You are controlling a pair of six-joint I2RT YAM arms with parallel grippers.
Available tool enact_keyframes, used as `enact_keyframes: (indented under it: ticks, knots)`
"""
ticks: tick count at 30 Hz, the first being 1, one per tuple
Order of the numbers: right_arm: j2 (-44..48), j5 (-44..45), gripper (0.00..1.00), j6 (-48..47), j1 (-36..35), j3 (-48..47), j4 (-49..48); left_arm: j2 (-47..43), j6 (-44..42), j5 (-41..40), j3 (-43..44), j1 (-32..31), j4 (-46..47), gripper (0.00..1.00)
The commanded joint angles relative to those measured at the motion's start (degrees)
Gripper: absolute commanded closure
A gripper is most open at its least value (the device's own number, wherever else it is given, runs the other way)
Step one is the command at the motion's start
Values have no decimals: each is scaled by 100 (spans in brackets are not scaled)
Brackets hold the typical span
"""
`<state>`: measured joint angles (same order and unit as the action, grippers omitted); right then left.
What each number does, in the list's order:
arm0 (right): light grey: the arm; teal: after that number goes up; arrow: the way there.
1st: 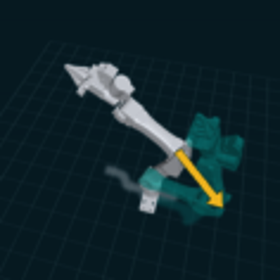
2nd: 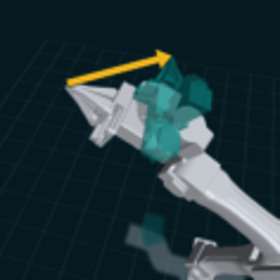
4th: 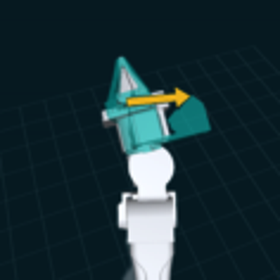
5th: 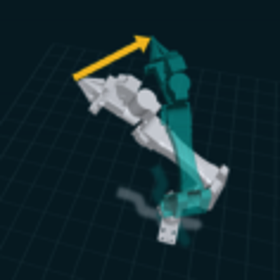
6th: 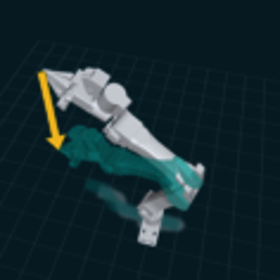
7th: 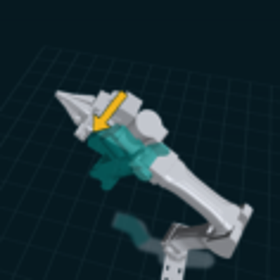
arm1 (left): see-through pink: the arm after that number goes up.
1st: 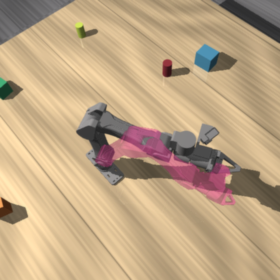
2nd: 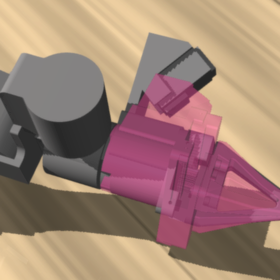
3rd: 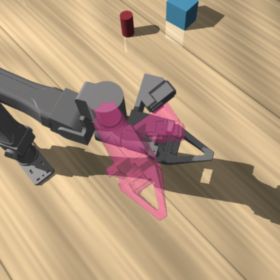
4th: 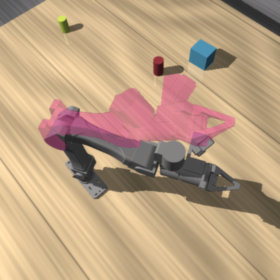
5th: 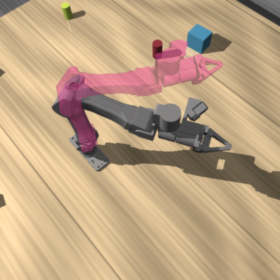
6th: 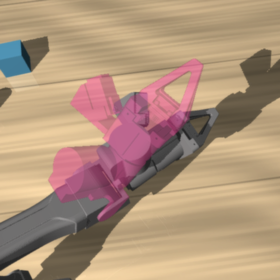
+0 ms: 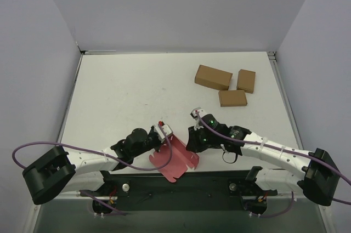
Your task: Fold the paper box
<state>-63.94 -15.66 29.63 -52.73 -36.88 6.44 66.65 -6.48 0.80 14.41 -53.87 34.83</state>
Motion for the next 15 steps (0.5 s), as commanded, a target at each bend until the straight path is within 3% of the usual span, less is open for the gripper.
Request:
enact_keyframes:
  ticks: [1,6,15]
  knots:
    - [-250,835,94,-361,-464,-283,348,67,50,-36,35,-27,384,100]
    - [-610,1408,96,-370,-712,-478,595,138,138,-36,53,-19,384,99]
    - [-725,1487,96,-370,-774,-530,631,94,165,69,18,-19,437,74]
